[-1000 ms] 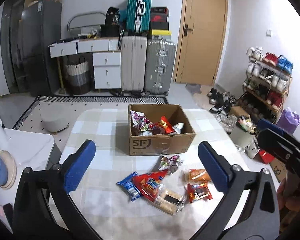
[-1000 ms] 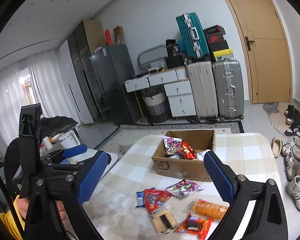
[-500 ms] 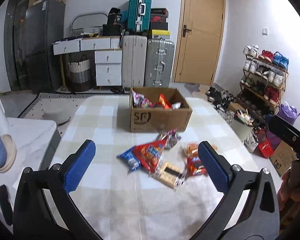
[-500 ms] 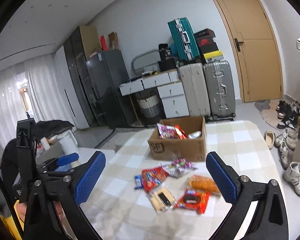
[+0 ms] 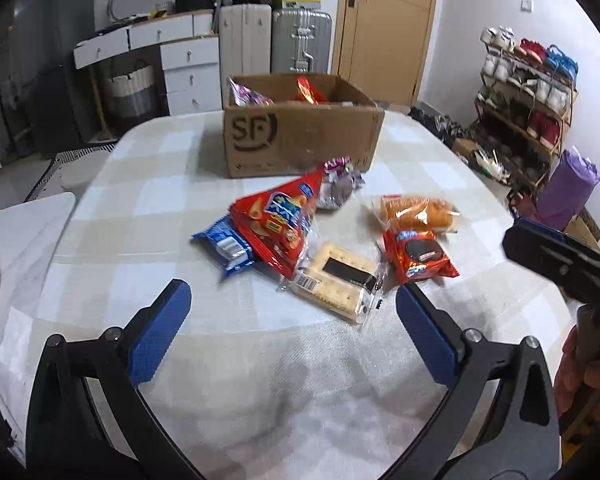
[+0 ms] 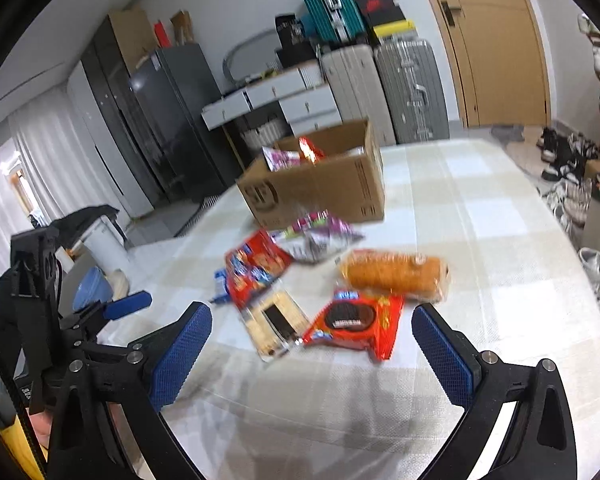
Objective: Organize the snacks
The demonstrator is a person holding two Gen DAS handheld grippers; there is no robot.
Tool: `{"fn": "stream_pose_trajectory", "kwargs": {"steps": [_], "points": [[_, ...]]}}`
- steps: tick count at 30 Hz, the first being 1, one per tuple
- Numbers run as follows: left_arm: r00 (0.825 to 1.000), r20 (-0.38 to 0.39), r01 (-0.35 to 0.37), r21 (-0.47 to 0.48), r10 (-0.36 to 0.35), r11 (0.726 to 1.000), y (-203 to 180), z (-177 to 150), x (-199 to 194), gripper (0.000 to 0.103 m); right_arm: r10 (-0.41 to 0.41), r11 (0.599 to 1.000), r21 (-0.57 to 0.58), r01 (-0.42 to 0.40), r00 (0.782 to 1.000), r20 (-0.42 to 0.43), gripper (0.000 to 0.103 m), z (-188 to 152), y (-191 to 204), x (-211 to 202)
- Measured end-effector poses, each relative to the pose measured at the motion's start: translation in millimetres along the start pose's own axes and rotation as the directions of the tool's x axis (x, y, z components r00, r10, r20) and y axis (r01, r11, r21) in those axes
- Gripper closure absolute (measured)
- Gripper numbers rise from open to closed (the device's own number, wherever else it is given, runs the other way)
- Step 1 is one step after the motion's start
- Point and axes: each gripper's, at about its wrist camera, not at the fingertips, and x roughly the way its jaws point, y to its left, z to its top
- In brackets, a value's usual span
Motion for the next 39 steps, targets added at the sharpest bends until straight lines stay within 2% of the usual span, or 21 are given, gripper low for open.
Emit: {"fn": "stream_pose_trajectory", "kwargs": {"steps": [8, 14, 15, 17, 20, 22, 26, 28, 34, 39], "points": [[0.998, -0.068, -0.003, 0.015, 0.004, 1.000, -7.3, 4.1, 50.4, 0.001, -0.017, 0.999, 0.046, 0.023, 0.992, -0.123, 0.001, -3.1, -24.7, 55.5], [0.996, -0.094, 0.001, 0.047, 0.003, 0.999, -14.6, 6.2, 79.8, 0.001, -0.009, 0.997, 0.068, 0.022, 0.983, -0.184, 0.001, -3.7, -34.9, 88.6], [0.995, -0.098, 0.000, 0.048, 0.004, 0.999, -15.0, 6.5, 83.8, 0.001, -0.006, 0.997, 0.069, 0.019, 0.982, -0.187, 0.004, -3.6, -35.1, 90.7], [0.994, -0.109, -0.003, 0.051, 0.009, 0.999, -15.4, 7.4, 91.5, 0.001, -0.007, 0.999, 0.037, 0.015, 0.979, -0.204, 0.016, -3.4, -30.4, 98.9], [0.993, -0.109, -0.041, 0.077, 0.050, 0.996, -18.4, 6.4, 98.0, 0.001, -0.036, 0.999, -0.012, 0.034, 0.977, -0.209, 0.023, -3.5, -24.7, 104.4], [0.993, -0.114, -0.032, 0.082, 0.041, 0.996, -19.9, 7.6, 103.0, 0.001, -0.056, 0.998, -0.033, 0.050, 0.977, -0.204, 0.032, -4.0, -24.5, 104.6], [0.991, -0.125, -0.032, 0.089, 0.043, 0.996, -22.7, 8.7, 111.6, 0.001, -0.064, 0.996, -0.067, 0.051, 0.977, -0.201, 0.037, -6.3, -24.4, 102.8], [0.990, -0.133, -0.032, 0.081, 0.043, 0.996, -20.1, 9.1, 115.1, 0.001, -0.050, 0.997, -0.060, 0.039, 0.979, -0.197, 0.048, -6.5, -27.3, 101.6], [0.988, -0.152, -0.023, 0.047, 0.030, 0.999, -11.2, 9.1, 119.6, 0.001, -0.010, 1.000, -0.028, 0.005, 0.982, -0.189, 0.050, -8.9, -33.1, 98.1], [0.989, -0.145, -0.009, 0.045, 0.016, 0.999, -9.8, 13.6, 119.0, 0.001, 0.029, 1.000, -0.002, -0.030, 0.984, -0.177, 0.056, -10.9, -37.1, 92.4]]}}
